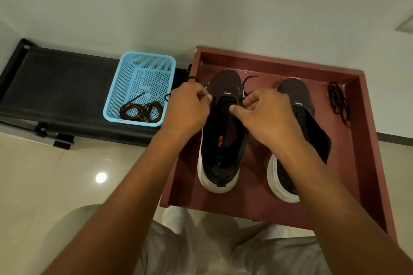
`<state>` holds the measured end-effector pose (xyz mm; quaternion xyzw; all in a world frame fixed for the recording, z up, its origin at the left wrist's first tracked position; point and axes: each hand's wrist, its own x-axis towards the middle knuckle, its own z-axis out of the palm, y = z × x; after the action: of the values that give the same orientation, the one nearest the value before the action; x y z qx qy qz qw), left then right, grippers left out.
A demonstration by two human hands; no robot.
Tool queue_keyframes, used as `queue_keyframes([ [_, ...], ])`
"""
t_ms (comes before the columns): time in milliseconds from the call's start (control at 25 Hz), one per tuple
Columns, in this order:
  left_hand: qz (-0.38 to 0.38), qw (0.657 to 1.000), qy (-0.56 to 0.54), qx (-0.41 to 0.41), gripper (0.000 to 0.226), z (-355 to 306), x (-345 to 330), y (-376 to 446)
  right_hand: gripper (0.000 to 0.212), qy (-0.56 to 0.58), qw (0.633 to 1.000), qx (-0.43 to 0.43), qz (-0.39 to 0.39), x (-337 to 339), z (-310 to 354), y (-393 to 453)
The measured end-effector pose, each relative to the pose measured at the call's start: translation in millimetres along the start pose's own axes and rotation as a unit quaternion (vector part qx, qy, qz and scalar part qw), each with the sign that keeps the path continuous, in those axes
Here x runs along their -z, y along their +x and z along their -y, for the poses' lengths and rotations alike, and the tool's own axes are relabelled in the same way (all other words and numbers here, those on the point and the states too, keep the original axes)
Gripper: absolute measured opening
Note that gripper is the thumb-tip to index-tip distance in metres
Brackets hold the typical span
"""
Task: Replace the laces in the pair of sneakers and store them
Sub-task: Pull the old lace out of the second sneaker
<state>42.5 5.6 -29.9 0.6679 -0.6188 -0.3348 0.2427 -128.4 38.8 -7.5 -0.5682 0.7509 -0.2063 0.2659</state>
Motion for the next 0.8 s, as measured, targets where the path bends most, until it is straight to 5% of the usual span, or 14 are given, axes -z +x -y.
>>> queue_keyframes([
  [240,0.016,0.997,0.035,-0.060,0.016,0,-11,16,0.007,0.005,0.999,0.011,-0.036,-14,-14,-3],
  [800,-0.063,0.991,0.106,-0.059,0.014,10,3,25,0.013,0.013,0.999,-0.005,-0.038,-14,-19,-1],
])
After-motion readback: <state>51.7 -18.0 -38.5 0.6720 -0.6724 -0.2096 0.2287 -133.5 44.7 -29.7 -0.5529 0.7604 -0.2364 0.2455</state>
